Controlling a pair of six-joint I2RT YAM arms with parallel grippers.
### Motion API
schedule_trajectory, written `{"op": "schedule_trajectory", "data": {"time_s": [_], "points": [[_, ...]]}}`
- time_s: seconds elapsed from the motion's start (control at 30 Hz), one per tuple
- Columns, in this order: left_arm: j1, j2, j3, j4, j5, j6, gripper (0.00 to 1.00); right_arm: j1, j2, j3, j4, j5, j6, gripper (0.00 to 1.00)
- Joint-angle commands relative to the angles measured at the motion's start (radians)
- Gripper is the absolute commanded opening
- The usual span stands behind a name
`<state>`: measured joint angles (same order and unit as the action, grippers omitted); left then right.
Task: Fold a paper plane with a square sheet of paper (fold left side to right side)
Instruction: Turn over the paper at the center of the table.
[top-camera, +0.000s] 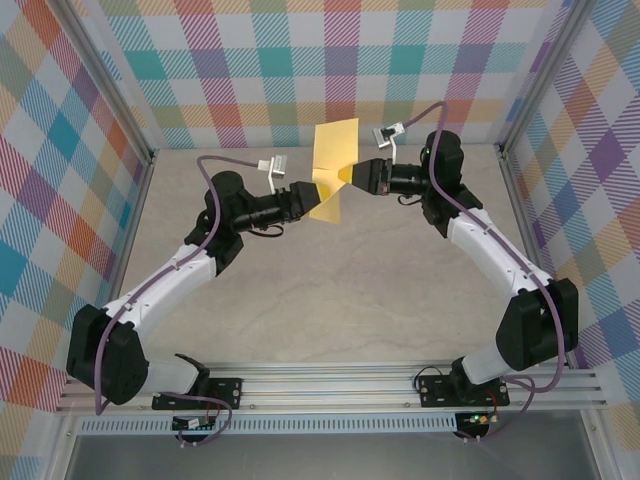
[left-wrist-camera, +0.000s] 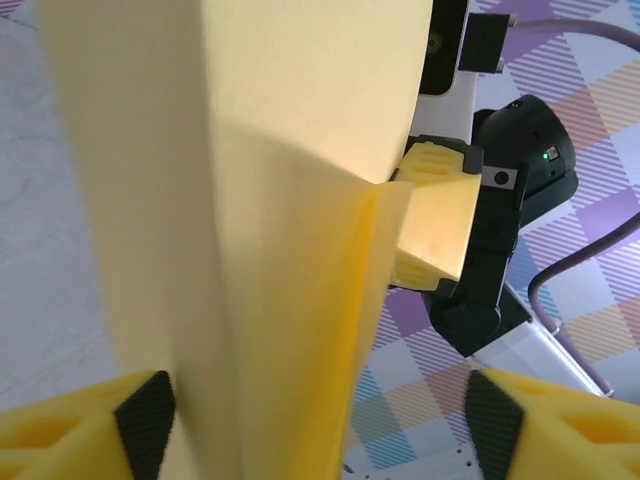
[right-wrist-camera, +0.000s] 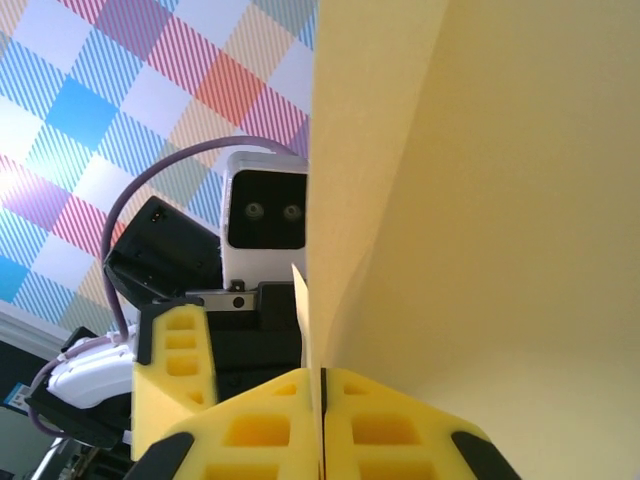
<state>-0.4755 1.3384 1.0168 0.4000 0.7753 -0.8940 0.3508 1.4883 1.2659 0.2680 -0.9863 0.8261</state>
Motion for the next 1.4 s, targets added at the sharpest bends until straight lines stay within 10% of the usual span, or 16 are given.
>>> {"op": "schedule_trajectory", "data": {"time_s": [0.0, 0.43, 0.7, 0.8, 1.0, 1.1, 1.37], "points": [[-0.004, 0.006, 0.037, 0.063, 0.031, -0.011, 0.65, 0.007, -0.028, 0.026, 0.065, -0.018, 0.034, 0.05], [-0.005, -0.021, -0.009, 0.047, -0.023, 0.007, 0.16, 0.007, -0.040, 0.008, -0.018, 0.005, -0.015, 0.08], [-0.012, -0.056, 0.028, -0.236, -0.161, 0.178, 0.02, -0.015, -0.089, 0.001, -0.221, 0.099, -0.140, 0.36], [-0.035, -0.076, 0.079, -0.475, -0.285, 0.334, 0.00, -0.041, -0.135, 0.012, -0.451, 0.267, -0.267, 0.51], [-0.187, 0.014, 0.272, -1.035, -0.846, 0.611, 0.00, -0.052, -0.156, 0.062, -0.980, 1.032, -0.452, 0.79], [-0.259, 0.116, 0.354, -1.210, -1.111, 0.615, 0.00, -0.073, -0.216, -0.049, -0.954, 1.174, -0.442, 1.00], [-0.394, 0.473, 0.632, -1.616, -1.536, 0.412, 0.00, -0.110, -0.345, -0.227, -0.901, 1.307, -0.396, 1.00]]}}
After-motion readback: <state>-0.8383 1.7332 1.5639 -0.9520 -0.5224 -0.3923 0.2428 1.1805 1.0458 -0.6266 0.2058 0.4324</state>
